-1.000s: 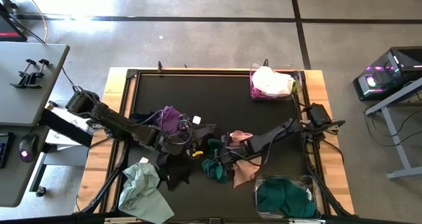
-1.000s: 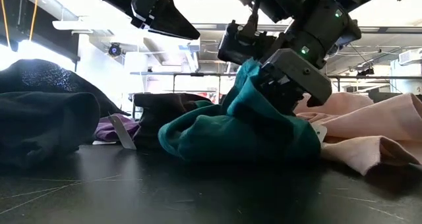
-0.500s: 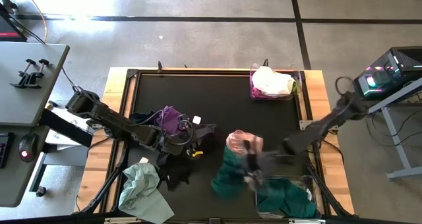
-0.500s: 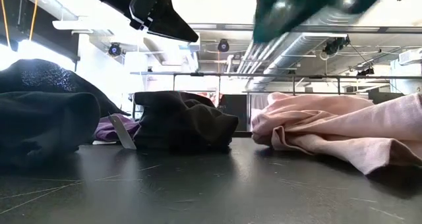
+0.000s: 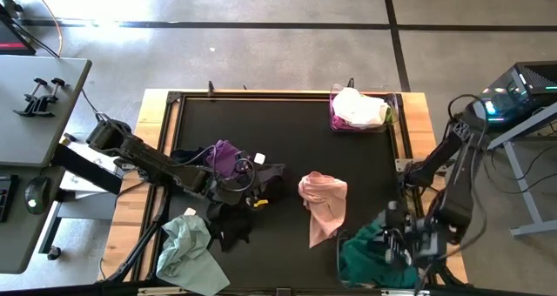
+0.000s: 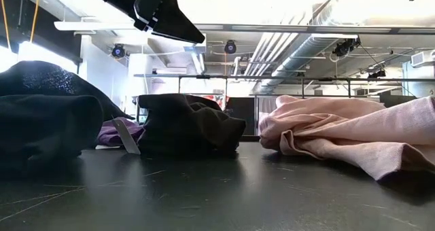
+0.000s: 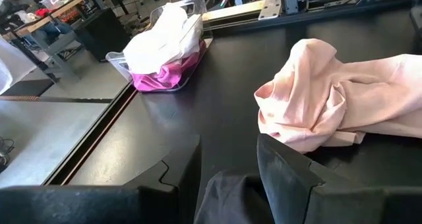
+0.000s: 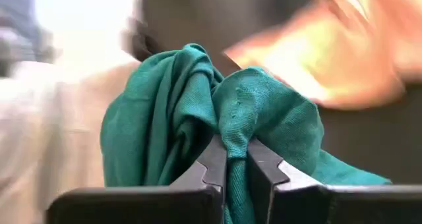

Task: Sort towels by color in basket
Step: Put the dark green towel into the bottom transparent bin

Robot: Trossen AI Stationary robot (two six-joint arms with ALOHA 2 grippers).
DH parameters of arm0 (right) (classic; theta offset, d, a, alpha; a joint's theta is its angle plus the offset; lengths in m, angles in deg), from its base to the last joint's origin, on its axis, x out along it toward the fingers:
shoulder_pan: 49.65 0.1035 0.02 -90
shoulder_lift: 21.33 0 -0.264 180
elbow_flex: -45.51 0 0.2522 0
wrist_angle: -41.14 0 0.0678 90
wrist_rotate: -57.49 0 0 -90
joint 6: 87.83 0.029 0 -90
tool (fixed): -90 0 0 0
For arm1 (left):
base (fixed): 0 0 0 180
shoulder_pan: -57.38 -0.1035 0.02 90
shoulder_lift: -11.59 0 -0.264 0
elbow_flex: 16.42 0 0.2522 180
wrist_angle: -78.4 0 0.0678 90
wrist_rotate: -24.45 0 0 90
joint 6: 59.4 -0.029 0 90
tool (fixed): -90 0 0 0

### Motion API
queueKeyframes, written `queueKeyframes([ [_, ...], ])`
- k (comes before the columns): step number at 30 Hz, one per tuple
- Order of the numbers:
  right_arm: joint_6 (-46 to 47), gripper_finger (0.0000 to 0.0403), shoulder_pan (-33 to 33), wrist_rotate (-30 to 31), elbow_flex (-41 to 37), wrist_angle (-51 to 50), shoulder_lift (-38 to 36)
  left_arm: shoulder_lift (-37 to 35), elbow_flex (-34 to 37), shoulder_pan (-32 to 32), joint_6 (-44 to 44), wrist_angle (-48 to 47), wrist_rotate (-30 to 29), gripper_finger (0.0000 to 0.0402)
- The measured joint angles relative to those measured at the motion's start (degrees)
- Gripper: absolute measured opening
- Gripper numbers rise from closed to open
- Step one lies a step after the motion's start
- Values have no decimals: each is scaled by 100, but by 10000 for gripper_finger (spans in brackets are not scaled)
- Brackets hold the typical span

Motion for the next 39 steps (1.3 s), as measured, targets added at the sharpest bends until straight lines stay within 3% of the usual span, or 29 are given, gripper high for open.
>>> queueKeyframes([
  [4, 1340, 18, 12, -1224, 29, -781, 469, 0, -1, 0, 0, 46, 0, 133],
  [9, 1699, 19, -150, -2333, 29, -788, 1182, 0, 0, 0, 0, 142, 0, 133],
  [19, -75, 65, -827, -2421, 31, -2, 2288, 0, 0, -4, -48, 197, 0, 133],
  [25, -394, 130, -1214, -3293, 31, 20, 2192, 0, 0, -4, -112, 198, -1, 133],
  [32, 390, 154, -1114, -3512, 31, 268, 1500, 0, 0, -4, -45, 195, 0, 133],
  [39, 1922, 136, -707, -3542, 38, -1134, 1329, 0, 0, -31, -47, 184, -1, 133],
])
